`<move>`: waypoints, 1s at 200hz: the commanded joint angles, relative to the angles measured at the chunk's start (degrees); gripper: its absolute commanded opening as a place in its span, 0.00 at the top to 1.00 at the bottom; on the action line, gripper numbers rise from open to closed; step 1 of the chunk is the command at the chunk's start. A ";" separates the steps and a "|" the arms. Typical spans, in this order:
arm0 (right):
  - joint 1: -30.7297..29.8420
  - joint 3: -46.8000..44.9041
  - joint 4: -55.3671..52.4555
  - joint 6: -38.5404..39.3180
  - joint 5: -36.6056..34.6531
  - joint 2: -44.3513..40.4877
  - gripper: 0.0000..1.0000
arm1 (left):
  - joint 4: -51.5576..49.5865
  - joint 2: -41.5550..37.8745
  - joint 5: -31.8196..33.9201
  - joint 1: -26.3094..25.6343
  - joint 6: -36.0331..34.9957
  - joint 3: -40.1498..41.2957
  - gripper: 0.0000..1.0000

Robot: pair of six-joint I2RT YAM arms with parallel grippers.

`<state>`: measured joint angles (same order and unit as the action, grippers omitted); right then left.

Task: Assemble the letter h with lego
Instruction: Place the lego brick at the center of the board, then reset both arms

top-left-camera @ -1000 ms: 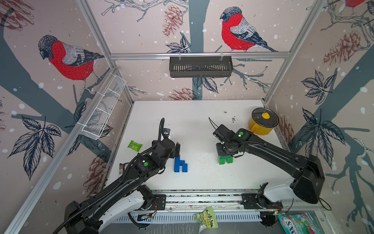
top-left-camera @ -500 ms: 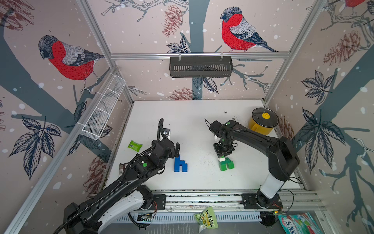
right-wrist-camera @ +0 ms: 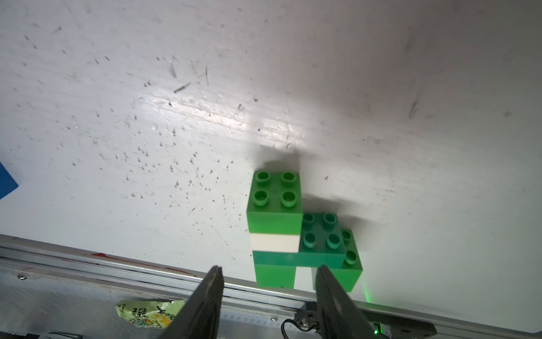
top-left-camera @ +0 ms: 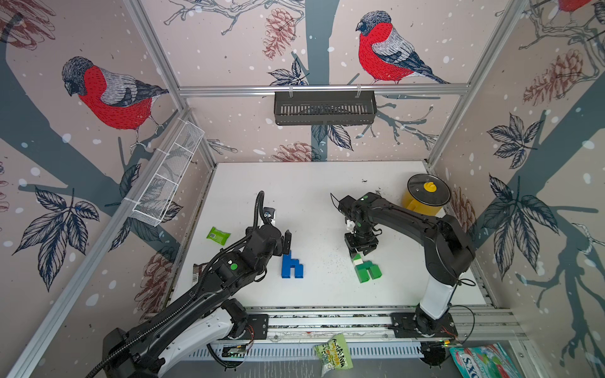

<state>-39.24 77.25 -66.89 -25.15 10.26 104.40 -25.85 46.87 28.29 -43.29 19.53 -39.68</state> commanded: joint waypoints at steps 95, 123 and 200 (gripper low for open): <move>4.10 4.31 21.50 -0.54 -15.29 -22.19 0.00 | 3.06 -0.42 8.32 0.46 1.98 1.72 0.02; 9.66 -13.97 44.21 2.04 -21.80 -34.71 0.00 | 4.28 0.63 12.34 0.58 2.84 1.30 0.02; 34.79 -41.40 84.58 17.24 -32.10 -35.42 0.00 | 35.37 5.97 5.94 26.05 -0.10 13.60 0.01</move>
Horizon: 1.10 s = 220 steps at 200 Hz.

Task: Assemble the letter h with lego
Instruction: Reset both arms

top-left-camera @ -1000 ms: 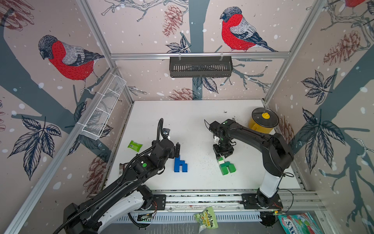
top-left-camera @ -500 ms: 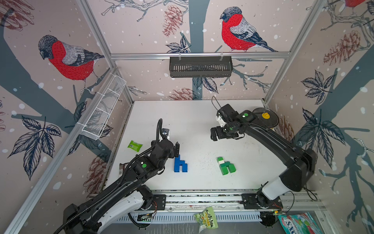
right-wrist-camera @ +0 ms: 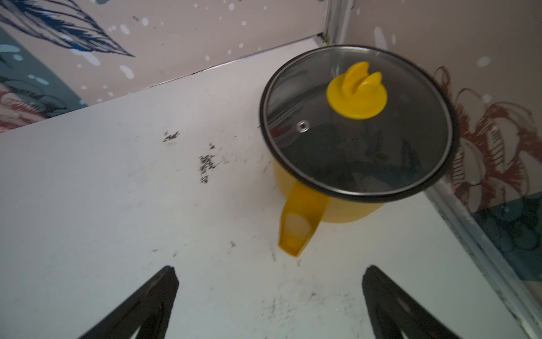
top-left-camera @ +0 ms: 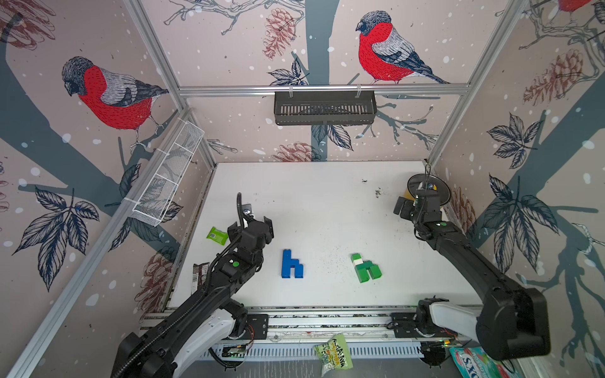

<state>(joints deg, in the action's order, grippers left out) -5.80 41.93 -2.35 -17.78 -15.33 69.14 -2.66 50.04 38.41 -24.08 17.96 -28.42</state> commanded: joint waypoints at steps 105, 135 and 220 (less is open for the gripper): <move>1.17 -30.91 79.82 13.38 -6.47 19.22 0.01 | 58.93 29.83 -3.58 13.25 -15.52 10.42 0.01; 2.17 -29.62 74.29 11.47 -6.55 17.41 0.00 | 67.12 35.35 -11.15 17.37 -14.92 11.80 0.00; 2.02 -29.48 73.26 10.92 -7.78 16.92 0.00 | 76.73 38.97 -17.26 17.80 -17.89 15.10 0.00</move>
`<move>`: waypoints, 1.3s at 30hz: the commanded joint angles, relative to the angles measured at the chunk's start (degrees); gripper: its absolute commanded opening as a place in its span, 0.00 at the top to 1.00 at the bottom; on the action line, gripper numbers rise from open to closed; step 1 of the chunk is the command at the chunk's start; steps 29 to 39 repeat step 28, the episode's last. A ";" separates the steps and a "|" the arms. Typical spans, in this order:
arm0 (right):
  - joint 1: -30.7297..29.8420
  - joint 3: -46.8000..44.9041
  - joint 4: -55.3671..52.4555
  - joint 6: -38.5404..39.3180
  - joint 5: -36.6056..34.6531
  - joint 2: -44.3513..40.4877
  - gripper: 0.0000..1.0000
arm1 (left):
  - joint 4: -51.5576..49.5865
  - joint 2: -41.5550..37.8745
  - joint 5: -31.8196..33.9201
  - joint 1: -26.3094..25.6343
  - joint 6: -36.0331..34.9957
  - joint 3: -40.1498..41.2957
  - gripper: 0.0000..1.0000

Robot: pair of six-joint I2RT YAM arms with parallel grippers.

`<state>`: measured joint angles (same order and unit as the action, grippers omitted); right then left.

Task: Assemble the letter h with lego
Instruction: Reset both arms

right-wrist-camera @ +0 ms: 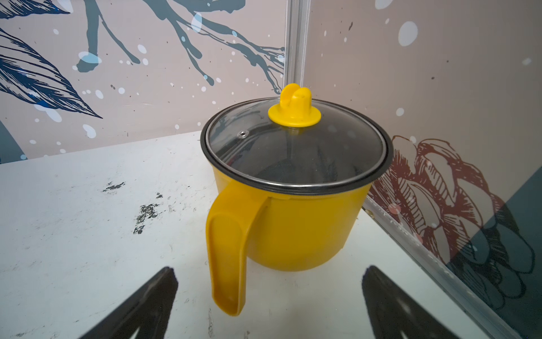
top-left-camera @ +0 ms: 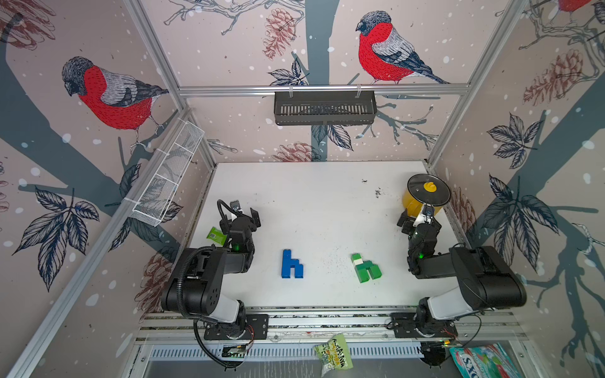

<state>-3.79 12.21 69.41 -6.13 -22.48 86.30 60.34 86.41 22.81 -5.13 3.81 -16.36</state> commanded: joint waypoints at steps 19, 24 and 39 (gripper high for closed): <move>0.10 0.27 1.43 -0.81 -0.51 -0.15 0.00 | 4.84 -0.15 -3.44 0.11 -1.35 0.69 0.00; 0.01 0.36 1.44 -0.73 -0.63 -0.02 0.01 | 4.75 -0.18 -3.54 0.21 -1.33 0.69 0.01; 0.94 0.70 0.54 -1.19 1.19 -0.07 0.01 | 4.83 -0.18 -3.56 0.20 -1.31 0.64 0.00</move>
